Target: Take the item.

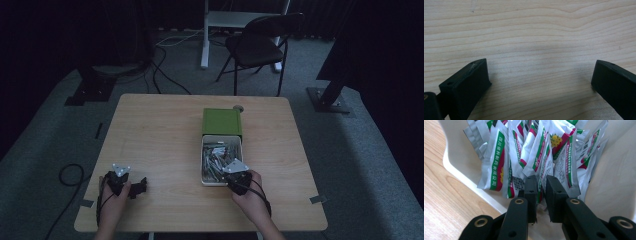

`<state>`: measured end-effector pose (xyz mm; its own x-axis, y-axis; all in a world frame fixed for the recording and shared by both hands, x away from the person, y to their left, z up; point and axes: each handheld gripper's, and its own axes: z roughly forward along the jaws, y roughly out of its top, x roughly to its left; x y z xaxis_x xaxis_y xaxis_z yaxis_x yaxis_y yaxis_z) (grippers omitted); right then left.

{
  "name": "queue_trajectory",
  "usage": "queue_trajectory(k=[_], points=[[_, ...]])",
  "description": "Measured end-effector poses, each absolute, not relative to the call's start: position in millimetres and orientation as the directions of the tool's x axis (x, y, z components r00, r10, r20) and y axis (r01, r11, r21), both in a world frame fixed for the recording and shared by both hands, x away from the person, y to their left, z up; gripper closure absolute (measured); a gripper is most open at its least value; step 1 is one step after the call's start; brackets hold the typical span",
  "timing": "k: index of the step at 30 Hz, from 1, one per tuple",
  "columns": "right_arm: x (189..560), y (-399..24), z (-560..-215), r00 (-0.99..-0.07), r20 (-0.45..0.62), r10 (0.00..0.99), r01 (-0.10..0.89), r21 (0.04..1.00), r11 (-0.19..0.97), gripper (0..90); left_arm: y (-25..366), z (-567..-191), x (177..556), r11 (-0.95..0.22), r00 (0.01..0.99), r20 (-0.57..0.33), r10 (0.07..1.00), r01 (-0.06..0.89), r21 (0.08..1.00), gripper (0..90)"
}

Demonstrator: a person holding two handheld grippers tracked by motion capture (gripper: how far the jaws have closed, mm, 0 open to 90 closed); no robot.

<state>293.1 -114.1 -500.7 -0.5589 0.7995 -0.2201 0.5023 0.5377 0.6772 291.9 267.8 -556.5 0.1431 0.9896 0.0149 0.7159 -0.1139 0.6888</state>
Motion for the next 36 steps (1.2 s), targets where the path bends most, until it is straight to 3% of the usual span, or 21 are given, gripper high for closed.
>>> queue_trajectory(k=[9,12,36], points=[[291,-112,-509,-0.54,-0.255,0.802,0.493,0.677,0.547,78.6,268,-556,292,-0.114,0.143,0.015,0.99,0.716,0.689,2.1],[291,-114,-509,-0.533,-0.266,0.803,0.492,0.675,0.55,83.8,268,-556,292,-0.114,0.143,0.015,0.99,0.716,0.689,2.1],[292,-122,-469,-0.546,-0.149,0.824,0.459,0.77,0.443,86.5,268,-556,292,-0.114,0.143,0.015,0.99,0.716,0.689,2.1]])
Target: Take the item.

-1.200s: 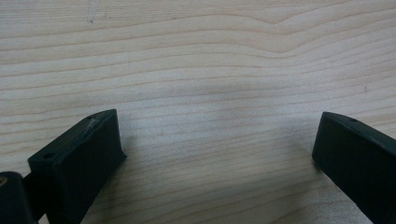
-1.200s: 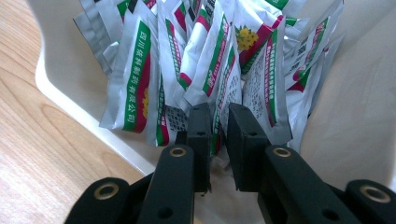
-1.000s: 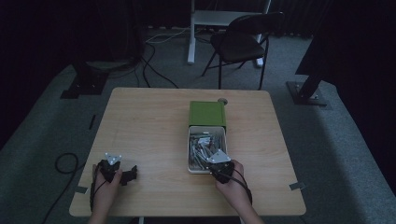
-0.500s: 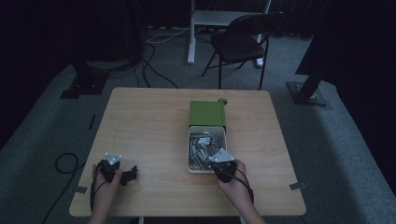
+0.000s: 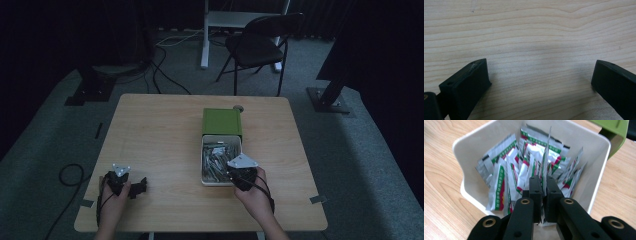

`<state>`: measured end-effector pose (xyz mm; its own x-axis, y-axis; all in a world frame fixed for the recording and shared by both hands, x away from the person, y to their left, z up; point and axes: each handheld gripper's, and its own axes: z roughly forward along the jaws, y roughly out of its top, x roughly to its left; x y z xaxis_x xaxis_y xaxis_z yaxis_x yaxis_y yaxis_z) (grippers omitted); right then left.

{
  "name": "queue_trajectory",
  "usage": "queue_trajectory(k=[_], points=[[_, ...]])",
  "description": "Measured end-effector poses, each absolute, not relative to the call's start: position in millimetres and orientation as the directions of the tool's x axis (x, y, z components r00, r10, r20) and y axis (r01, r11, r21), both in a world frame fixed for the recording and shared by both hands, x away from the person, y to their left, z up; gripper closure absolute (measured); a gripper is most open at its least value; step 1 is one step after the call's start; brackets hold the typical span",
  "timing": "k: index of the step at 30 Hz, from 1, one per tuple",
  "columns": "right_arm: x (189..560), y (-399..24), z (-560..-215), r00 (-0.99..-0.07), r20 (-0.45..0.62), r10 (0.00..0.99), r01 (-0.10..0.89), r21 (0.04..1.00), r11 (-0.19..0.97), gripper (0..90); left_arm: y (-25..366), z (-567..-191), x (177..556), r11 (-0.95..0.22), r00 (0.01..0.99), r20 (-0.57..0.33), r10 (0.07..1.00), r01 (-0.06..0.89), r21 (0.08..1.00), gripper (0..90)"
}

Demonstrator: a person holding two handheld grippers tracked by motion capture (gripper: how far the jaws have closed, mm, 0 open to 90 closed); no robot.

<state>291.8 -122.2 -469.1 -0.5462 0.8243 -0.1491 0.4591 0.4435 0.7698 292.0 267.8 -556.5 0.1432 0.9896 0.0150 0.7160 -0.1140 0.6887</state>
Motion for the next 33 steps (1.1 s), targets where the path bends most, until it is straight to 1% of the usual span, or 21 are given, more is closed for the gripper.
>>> queue_trajectory(k=[10,18,26,33], points=[[297,-127,-448,-0.545,-0.106,0.832,0.432,0.814,0.387,86.6,268,-556,292,-0.114,0.143,0.015,0.99,0.716,0.689,2.1],[299,-142,-426,-0.525,-0.08,0.848,0.403,0.854,0.33,86.6,268,-556,292,-0.114,0.143,0.015,0.99,0.718,0.687,2.1],[302,-164,-409,-0.481,-0.068,0.874,0.388,0.878,0.282,86.6,268,-556,292,-0.115,0.143,0.015,0.99,0.719,0.686,2.1],[305,-191,-405,-0.429,-0.064,0.901,0.393,0.885,0.25,86.6,268,-556,292,-0.115,0.143,0.015,0.99,0.719,0.686,2.1]])
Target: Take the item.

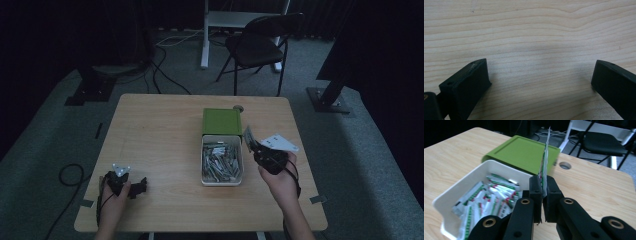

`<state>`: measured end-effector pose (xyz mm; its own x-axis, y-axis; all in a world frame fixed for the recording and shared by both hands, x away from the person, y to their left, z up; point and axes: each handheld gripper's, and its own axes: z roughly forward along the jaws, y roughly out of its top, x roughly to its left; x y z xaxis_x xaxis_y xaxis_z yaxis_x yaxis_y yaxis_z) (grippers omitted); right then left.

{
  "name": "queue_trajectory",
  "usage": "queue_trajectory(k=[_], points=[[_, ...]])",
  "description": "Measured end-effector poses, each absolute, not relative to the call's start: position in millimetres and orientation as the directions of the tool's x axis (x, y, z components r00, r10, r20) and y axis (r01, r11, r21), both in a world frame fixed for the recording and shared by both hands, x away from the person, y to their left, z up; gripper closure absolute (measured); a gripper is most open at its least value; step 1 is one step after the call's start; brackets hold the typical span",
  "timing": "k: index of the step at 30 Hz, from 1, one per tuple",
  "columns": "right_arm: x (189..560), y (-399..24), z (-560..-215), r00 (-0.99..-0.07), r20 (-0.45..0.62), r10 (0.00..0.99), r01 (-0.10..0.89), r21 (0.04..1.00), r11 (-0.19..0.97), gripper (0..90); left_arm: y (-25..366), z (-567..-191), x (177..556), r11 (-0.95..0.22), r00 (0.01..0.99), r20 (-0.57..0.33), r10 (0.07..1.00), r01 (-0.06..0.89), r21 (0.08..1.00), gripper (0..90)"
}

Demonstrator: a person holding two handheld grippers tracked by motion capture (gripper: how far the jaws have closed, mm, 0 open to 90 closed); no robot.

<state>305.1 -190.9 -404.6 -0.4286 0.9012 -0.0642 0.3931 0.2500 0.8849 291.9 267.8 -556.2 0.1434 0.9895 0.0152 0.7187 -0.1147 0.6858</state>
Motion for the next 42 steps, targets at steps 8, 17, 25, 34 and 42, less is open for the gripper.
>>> queue_trajectory(k=[8,17,25,34,42], points=[[305,-220,-410,-0.374,-0.065,0.925,0.41,0.884,0.227,86.7,268,-556,292,-0.114,0.143,0.015,0.99,0.717,0.687,2.1],[304,-246,-424,-0.325,-0.061,0.944,0.444,0.871,0.209,86.6,268,-556,292,-0.114,0.143,0.015,0.99,0.717,0.688,2.1],[304,-265,-442,-0.281,-0.07,0.957,0.479,0.854,0.203,86.6,268,-556,292,-0.115,0.143,0.015,0.99,0.717,0.688,2.1],[304,-282,-463,-0.244,-0.073,0.967,0.524,0.829,0.195,86.6,268,-556,292,-0.114,0.143,0.015,0.99,0.716,0.689,2.1],[305,-295,-478,-0.216,-0.068,0.974,0.557,0.811,0.18,86.6,268,-556,292,-0.116,0.144,0.016,0.989,0.718,0.686,2.1]])
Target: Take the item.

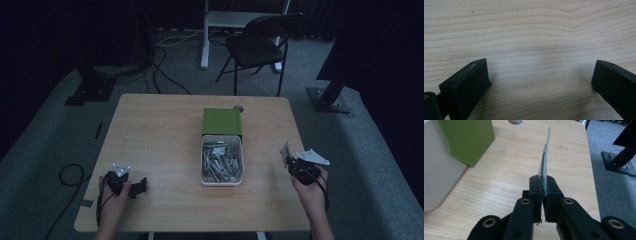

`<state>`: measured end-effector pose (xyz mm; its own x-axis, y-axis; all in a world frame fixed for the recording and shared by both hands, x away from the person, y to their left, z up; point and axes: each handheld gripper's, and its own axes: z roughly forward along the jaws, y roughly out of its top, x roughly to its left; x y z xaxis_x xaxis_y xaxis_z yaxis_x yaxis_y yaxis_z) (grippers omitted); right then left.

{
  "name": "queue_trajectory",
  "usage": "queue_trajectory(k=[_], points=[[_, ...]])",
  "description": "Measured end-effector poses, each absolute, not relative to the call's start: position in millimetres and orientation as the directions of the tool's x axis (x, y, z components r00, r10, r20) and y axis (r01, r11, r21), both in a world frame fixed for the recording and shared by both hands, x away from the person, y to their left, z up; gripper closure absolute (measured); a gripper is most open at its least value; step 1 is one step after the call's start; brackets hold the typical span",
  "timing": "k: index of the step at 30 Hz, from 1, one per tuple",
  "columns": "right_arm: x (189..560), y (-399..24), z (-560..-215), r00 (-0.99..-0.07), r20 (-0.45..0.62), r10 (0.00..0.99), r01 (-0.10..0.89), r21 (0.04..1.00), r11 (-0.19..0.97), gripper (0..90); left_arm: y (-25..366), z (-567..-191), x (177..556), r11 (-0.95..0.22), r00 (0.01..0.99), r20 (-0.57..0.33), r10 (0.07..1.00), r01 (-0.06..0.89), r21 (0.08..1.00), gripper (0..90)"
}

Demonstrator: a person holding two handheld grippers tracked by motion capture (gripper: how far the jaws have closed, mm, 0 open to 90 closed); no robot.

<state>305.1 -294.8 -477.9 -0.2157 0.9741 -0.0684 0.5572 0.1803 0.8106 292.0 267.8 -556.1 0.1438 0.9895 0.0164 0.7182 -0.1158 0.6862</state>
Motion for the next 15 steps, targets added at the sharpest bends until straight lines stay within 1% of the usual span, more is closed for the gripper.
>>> queue_trajectory(k=[6,10,15], points=[[307,-300,-490,-0.205,-0.08,0.975,0.585,0.789,0.188,86.5,268,-556,292,-0.115,0.144,0.015,0.989,0.716,0.688,2.1],[308,-299,-498,-0.197,-0.113,0.974,0.598,0.773,0.211,86.5,268,-556,292,-0.116,0.146,0.015,0.989,0.716,0.689,2.1],[309,-300,-510,-0.201,-0.085,0.976,0.622,0.758,0.194,86.5,268,-556,292,-0.117,0.147,0.015,0.989,0.716,0.688,2.1]])
